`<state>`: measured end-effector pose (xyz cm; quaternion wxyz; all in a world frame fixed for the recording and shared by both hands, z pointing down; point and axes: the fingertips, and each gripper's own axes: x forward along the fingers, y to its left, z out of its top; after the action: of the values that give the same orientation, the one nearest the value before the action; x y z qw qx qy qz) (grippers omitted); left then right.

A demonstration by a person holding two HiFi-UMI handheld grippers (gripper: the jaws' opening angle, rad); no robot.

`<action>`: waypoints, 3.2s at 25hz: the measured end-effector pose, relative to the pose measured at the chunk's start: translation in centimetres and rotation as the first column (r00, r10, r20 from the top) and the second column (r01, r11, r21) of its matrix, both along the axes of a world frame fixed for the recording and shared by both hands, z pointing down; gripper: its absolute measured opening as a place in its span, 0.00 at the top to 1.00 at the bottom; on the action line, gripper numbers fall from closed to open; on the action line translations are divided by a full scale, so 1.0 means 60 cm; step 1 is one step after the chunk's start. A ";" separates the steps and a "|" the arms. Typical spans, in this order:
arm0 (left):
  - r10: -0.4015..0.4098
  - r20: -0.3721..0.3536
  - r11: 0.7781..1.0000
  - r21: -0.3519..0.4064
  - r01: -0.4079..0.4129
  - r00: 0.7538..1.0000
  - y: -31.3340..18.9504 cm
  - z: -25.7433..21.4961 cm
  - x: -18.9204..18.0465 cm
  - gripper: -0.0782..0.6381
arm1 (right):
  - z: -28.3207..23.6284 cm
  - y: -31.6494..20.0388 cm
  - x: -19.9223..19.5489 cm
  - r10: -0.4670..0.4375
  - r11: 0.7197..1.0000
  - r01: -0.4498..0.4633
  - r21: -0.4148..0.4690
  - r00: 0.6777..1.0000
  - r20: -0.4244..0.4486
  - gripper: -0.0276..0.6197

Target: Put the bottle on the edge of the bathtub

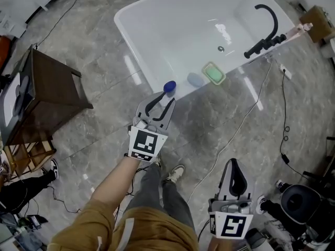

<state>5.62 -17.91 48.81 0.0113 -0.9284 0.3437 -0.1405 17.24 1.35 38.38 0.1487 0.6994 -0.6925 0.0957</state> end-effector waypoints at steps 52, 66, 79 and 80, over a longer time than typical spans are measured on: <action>-0.129 -0.198 0.982 0.111 0.153 0.972 0.152 -0.503 -0.230 0.88 | -0.235 -0.037 -0.015 -0.072 0.986 0.078 0.150 0.996 -0.046 0.95; -0.204 -0.223 0.962 0.134 0.237 0.953 0.180 -0.535 -0.316 0.88 | -0.281 -0.035 -0.005 -0.058 0.977 0.065 0.203 0.997 -0.044 0.95; -0.234 -0.268 0.947 0.155 0.282 0.935 0.159 -0.541 -0.328 0.88 | -0.324 -0.023 0.018 -0.004 0.960 0.006 0.281 1.000 -0.008 0.95; -0.235 -0.268 0.946 0.157 0.283 0.934 0.156 -0.541 -0.330 0.88 | -0.325 -0.022 0.021 0.004 0.960 -0.001 0.280 1.000 -0.009 0.95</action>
<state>-14.16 -8.52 16.34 0.0396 -0.8796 0.4741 0.0094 18.52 0.01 18.90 0.0516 0.7147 -0.6975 -0.0064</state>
